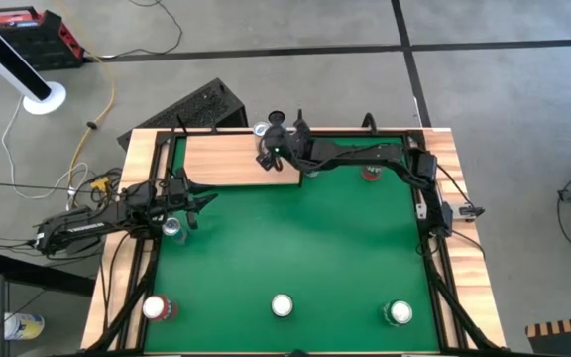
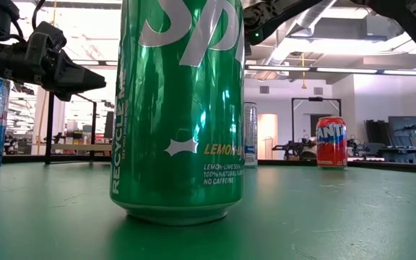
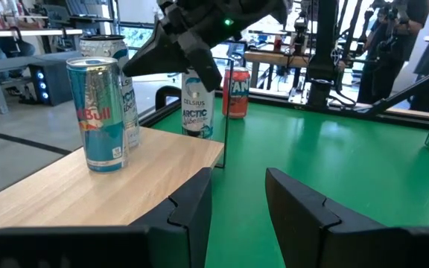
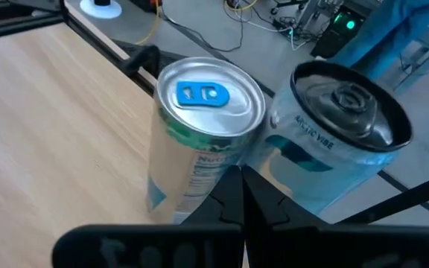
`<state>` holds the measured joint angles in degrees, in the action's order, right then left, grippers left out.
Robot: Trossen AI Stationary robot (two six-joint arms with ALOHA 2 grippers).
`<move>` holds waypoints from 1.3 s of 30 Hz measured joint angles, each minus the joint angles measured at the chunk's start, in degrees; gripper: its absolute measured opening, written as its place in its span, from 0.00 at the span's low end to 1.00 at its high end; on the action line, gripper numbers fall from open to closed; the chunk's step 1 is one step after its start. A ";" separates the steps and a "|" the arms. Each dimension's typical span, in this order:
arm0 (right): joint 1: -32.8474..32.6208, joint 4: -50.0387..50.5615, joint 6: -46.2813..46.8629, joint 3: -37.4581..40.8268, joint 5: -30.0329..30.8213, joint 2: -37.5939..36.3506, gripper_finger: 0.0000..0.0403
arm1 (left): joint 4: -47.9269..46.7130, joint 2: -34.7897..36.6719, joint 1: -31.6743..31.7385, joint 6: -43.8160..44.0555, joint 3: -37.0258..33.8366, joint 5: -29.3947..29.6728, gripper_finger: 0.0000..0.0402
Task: Place canned beverage on shelf
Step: Put the right blue soda can on the shelf
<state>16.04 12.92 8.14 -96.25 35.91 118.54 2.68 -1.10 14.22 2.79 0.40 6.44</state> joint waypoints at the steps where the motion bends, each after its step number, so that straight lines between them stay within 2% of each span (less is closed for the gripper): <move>1: 0.20 -0.04 0.00 0.00 -0.20 0.00 0.04 | 0.00 0.00 0.00 0.00 0.00 0.00 0.28; 26: 2.55 -2.43 -2.00 0.11 -7.48 1.18 0.04 | 0.00 0.00 0.02 -0.02 0.00 0.00 0.28; 34: 2.48 -3.35 -2.18 0.00 -7.35 1.95 0.04 | -0.01 0.00 0.01 -0.01 0.00 0.00 0.28; 39: 2.48 -2.93 -2.14 0.00 -5.04 1.97 0.04 | 0.00 0.00 0.00 -0.02 0.00 0.00 0.28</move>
<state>18.52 9.99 6.00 -96.25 30.87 120.51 2.67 -1.10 14.22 2.76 0.40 6.44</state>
